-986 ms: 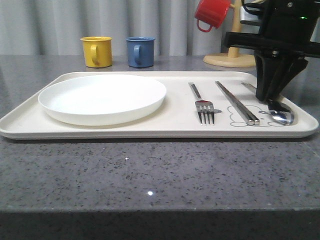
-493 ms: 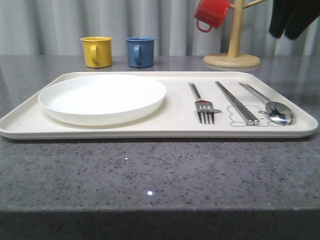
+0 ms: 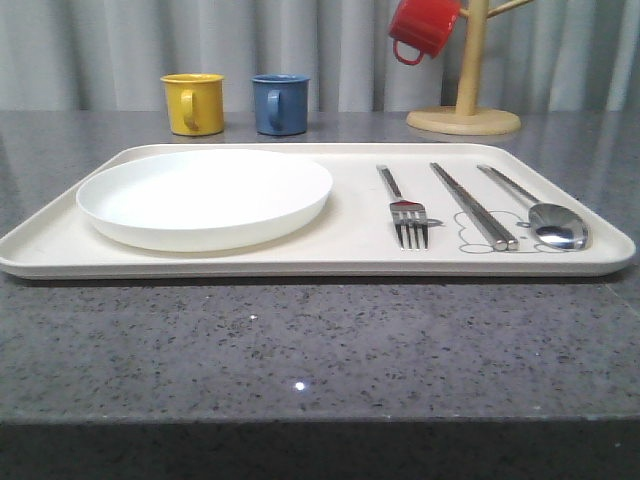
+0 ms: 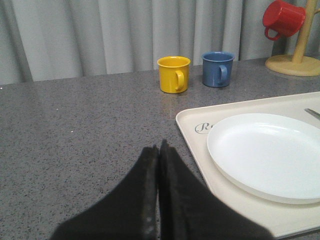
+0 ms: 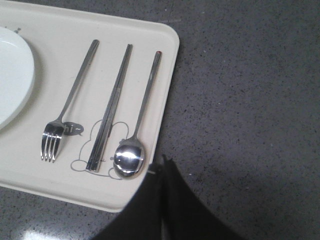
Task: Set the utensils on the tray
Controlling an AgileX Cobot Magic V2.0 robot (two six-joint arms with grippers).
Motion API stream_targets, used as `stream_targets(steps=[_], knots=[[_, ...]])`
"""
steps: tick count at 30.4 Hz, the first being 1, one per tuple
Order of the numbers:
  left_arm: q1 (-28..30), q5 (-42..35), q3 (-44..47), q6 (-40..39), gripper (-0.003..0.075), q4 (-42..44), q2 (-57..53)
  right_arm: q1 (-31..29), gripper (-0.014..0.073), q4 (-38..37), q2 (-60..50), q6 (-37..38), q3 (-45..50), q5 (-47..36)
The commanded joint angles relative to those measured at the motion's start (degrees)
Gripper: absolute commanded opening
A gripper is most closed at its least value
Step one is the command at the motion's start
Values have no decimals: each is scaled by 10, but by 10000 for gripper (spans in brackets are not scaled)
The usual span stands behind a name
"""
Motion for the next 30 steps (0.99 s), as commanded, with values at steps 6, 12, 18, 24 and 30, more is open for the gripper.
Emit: stream_targets(steps=[6,12,18,24,30], knots=[[3,-48,-16,-6,-18,-5,4,-1,-67,-34,-260,-6,255,-240],[3,-48,-16,-6,-18,-5,4,-1,-67,-34,-418,-6,356,-284],[3,-48,-16,-6,-18,-5,4,-1,-67,-34,-458,-6,358,-286],[3,-48,-16,-6,-18,-5,4,-1,-67,-34,-458,-6,358,-284],[3,-48,-16,-6,-18,-5,4,-1,-67,-34,-458,-6,358,-284]])
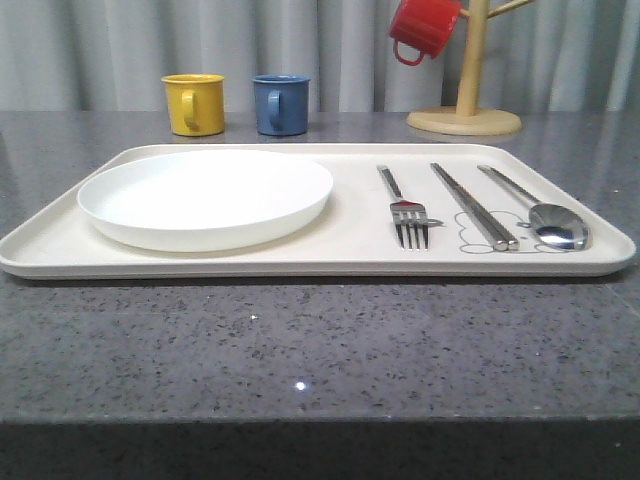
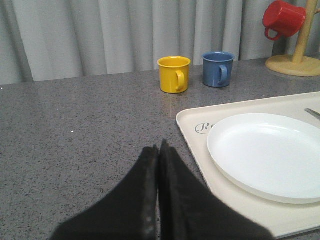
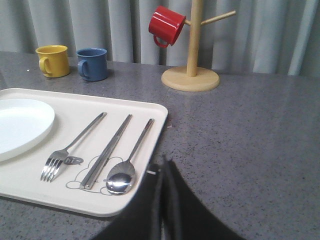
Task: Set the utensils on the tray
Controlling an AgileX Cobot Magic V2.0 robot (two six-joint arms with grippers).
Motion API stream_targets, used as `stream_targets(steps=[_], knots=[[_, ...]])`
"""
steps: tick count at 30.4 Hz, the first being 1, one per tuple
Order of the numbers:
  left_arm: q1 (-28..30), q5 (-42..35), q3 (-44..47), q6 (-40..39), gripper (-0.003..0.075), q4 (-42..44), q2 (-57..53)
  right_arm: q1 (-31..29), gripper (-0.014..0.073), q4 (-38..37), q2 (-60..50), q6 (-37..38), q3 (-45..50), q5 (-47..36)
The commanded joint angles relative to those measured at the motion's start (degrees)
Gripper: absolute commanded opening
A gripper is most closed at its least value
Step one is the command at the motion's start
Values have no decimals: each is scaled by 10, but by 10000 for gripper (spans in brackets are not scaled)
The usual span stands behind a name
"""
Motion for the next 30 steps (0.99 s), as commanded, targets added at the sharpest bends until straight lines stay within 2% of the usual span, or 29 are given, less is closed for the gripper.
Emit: stream_targets(steps=[1,13,20,26,30], knots=[[3,-48,-16,-6,-18,-5,4,-1,-67,-7,6,-6,-14,-48],[3,-54,-4,-6,-18,1,-4,-1,-67,-7,6,-6,-14,-48],[73,-57,76,-6,-18,2,-107,-1,-67,-7,6,-6,-14,-48],[109,-58,146,-6,-18,2,-191,-1,-67,-7,6,-6,-14,-48],[115,-94,194,-6,-18,2,-187,-1,-67,-7,6,-6,-14,-47]])
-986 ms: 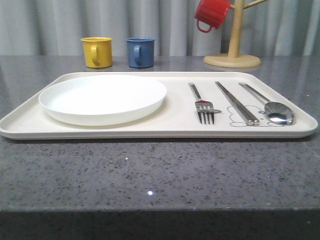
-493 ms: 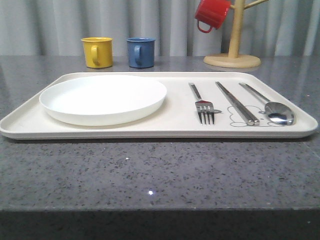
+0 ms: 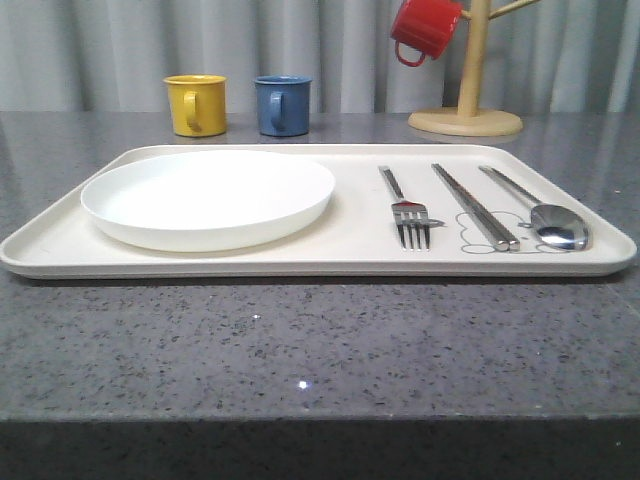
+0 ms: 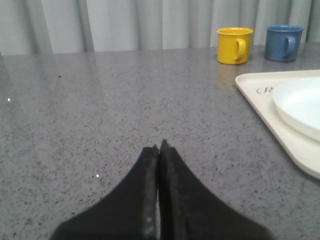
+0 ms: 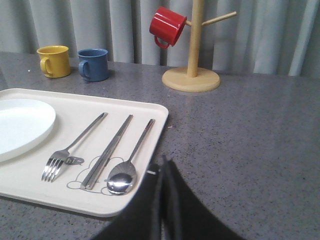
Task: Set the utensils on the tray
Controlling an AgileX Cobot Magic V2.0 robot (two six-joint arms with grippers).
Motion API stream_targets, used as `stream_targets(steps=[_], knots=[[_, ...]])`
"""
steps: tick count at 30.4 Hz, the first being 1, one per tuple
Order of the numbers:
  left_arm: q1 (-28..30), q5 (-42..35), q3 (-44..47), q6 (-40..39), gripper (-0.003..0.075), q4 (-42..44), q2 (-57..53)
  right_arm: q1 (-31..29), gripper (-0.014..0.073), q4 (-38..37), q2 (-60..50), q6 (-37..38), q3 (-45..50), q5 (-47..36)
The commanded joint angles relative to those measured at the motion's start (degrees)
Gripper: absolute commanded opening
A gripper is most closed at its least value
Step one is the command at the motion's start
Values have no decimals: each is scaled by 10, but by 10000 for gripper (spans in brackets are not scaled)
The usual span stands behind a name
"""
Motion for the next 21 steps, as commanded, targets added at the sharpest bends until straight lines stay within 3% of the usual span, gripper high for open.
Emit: stream_targets(steps=[1,21], knots=[[1,-87,22,-6,-18,-1,-13,-1,-67,-7,7,-5,-14,-48],[1,-74,25,-6,-18,-1,-13,-1,-67,-7,7,-5,-14,-47]])
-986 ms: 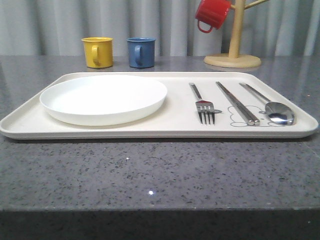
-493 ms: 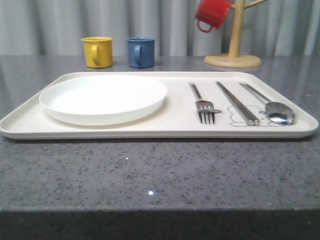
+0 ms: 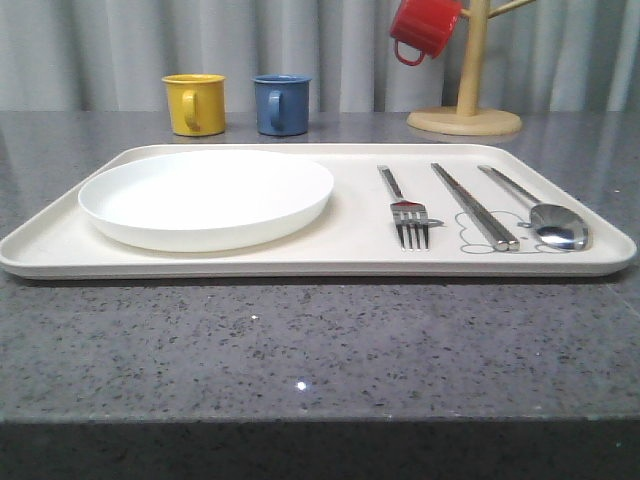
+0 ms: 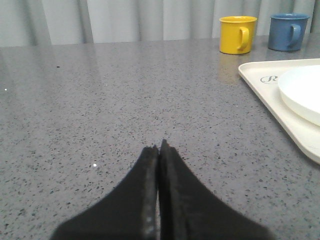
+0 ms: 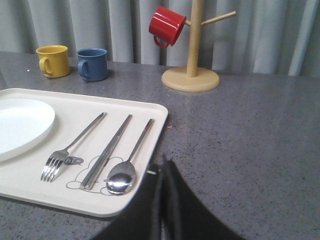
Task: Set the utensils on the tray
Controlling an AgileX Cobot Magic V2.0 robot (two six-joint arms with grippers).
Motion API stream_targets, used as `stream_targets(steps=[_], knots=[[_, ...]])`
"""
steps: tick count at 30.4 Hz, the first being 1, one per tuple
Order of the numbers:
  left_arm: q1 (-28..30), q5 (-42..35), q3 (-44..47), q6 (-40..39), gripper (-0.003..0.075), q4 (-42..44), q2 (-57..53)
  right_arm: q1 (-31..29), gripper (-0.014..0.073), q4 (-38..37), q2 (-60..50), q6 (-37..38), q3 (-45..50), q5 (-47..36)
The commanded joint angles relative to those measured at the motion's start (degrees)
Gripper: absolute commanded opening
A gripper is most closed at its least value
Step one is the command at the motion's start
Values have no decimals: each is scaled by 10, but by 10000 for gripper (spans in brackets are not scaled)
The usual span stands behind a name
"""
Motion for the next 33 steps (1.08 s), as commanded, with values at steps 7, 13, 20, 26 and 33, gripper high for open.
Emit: stream_targets(steps=[7,13,20,26,33], knots=[[1,-50,0,-6,-18,-1,-13,-1,-67,-7,7,-5,-14,-47],[1,-50,0,-6,-18,-1,-13,-1,-67,-7,7,-5,-14,-47],[1,-50,0,-6,-18,-1,-13,-1,-67,-11,7,-5,-14,-48],[1,-50,0,-6,-18,-1,-13,-17,-67,-46,-4,-5,18,-79],[1,-50,0,-6,-18,-1,-13,-71,-67,-36,-39,-5,105,-126]])
